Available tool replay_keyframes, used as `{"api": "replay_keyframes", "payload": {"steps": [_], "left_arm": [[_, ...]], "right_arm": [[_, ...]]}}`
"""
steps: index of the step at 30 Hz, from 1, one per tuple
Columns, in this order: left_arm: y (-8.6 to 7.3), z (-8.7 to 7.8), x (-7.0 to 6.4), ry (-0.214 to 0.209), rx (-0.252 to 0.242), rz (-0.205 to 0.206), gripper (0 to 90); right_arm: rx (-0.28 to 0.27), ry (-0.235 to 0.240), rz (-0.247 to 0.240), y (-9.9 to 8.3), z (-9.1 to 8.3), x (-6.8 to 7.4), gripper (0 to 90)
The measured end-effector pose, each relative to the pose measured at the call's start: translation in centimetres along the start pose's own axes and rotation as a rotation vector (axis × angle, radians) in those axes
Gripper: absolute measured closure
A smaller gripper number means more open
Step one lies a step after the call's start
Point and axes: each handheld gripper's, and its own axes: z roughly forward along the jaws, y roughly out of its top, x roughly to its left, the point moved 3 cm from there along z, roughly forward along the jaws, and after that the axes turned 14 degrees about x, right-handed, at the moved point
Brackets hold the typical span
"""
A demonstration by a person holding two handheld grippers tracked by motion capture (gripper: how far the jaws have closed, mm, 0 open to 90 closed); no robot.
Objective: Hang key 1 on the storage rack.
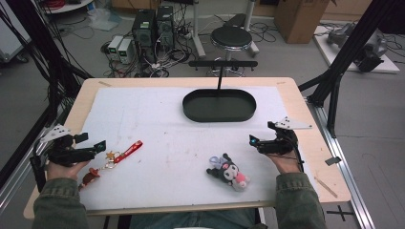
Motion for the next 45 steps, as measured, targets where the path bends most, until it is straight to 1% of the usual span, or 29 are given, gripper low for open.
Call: {"api": "replay_keyframes", "payload": {"steps": [3, 5, 6, 7, 9, 10, 12, 14, 16, 19, 21, 22, 24, 25, 27, 28, 29, 31, 32, 33, 34, 35, 36, 39, 41, 42, 43, 44, 45], "left_arm": [[0.3, 0.1, -0.3, -0.002, 0.004, 0.011, 11.9], [0.7, 0.2, -0.8, -0.001, 0.011, 0.036, 11.9], [0.7, 0.2, -0.8, -0.001, 0.011, 0.036, 11.9], [1.0, 0.4, -1.1, 0.0, 0.024, 0.052, 11.9], [1.1, 0.5, -1.3, 0.0, 0.033, 0.059, 11.9], [1.3, 0.8, -1.5, -0.004, 0.053, 0.076, 11.9], [1.4, 1.0, -1.6, -0.004, 0.062, 0.083, 11.9], [1.9, 1.5, -2.0, -0.009, 0.072, 0.1, 11.9], [2.1, 1.8, -2.4, -0.003, 0.072, 0.13, 11.9], [2.2, 2.2, -2.6, -0.019, 0.083, 0.14, 13.5], [2.2, 2.7, -2.7, -0.022, 0.104, 0.147, 13.5], [2.3, 3.1, -2.7, -0.023, 0.128, 0.15, 13.5], [2.3, 3.2, -2.7, -0.017, 0.131, 0.156, 13.5], [2.5, 3.4, -3.0, -0.001, 0.137, 0.178, 13.5], [2.6, 3.5, -3.2, -0.006, 0.143, 0.187, 13.5], [2.9, 3.7, -3.6, -0.013, 0.162, 0.202, 13.5], [2.9, 3.7, -3.6, -0.013, 0.162, 0.202, 13.6], [3.0, 3.9, -3.8, -0.011, 0.187, 0.23, 13.5], [3.1, 4.1, -4.0, -0.013, 0.191, 0.233, 13.5], [3.1, 4.2, -4.2, -0.013, 0.205, 0.243, 13.5], [3.3, 4.4, -4.6, -0.015, 0.233, 0.264, 13.5], [3.4, 4.6, -4.7, -0.017, 0.249, 0.271, 13.6], [3.4, 4.6, -4.7, -0.017, 0.249, 0.271, 13.5], [3.7, 5.1, -5.1, -0.018, 0.289, 0.303, 13.6], [4.0, 5.7, -5.3, -0.025, 0.317, 0.304, 13.6], [4.0, 5.7, -5.3, -0.025, 0.317, 0.304, 13.6], [4.1, 6.1, -5.3, -0.028, 0.338, 0.308, 13.6], [4.1, 6.1, -5.3, -0.028, 0.338, 0.308, 13.6], [4.0, 6.5, -5.4, -0.032, 0.353, 0.31, 13.6]], "right_arm": [[-0.002, 0.002, 0.006, 0.0, 0.0, 0.0, 0.4], [0.004, 0.0, 0.011, 0.0, 0.0, 0.0, 0.4], [0.001, -0.011, 0.003, 0.0, 0.0, 0.0, 0.4], [0.002, -0.017, 0.003, 0.0, -0.1, 0.0, 0.4], [-0.001, -0.02, 0.004, 0.0, -0.2, 0.0, 0.4], [-0.003, -0.021, 0.004, 0.0, -0.2, 0.0, 0.4], [-0.004, -0.025, 0.005, 0.0, -0.2, -0.1, 0.4], [-0.001, -0.025, 0.007, 0.0, -0.2, 0.0, 0.4], [0.002, -0.028, 0.003, 0.0, -0.2, 0.0, 0.4], [0.002, -0.031, 0.003, 0.0, -0.2, 0.0, 0.4], [-0.003, -0.037, -0.002, 0.0, -0.2, -0.1, 0.4], [-0.003, -0.035, 0.007, 0.0, -0.2, 0.0, 0.4], [-0.002, -0.036, 0.006, 0.0, -0.3, 0.0, 0.4], [-0.001, -0.037, 0.003, 0.0, -0.3, 0.0, 0.4], [-0.002, -0.039, 0.002, 0.0, -0.3, 0.0, 0.4], [-0.002, -0.043, -0.001, 0.0, -0.4, 0.0, 0.4], [-0.002, -0.043, -0.001, 0.0, -0.4, 0.0, 0.4], [-0.005, -0.048, -0.002, 0.0, -0.4, -0.1, 0.4], [-0.005, -0.052, -0.003, 0.0, -0.4, -0.1, 0.4], [-0.005, -0.052, -0.003, 0.0, -0.4, -0.1, 0.4], [-0.001, -0.051, 0.001, -0.1, -0.5, 0.0, 0.4], [-0.001, -0.055, -0.004, -0.1, -0.5, 0.0, 0.4], [0.001, -0.055, -0.002, -0.1, -0.4, 0.1, 0.4], [0.006, -0.052, -0.003, -0.1, -0.3, 0.1, 0.4], [0.004, -0.052, -0.004, -0.1, -0.3, 0.0, 0.4], [0.004, -0.052, -0.004, -0.1, -0.3, 0.0, 0.4], [0.003, -0.052, -0.003, 0.0, -0.3, 0.0, 0.4], [0.005, -0.051, -0.003, -0.1, -0.3, 0.0, 0.4], [0.005, -0.051, -0.003, -0.1, -0.3, 0.0, 0.4]]}}
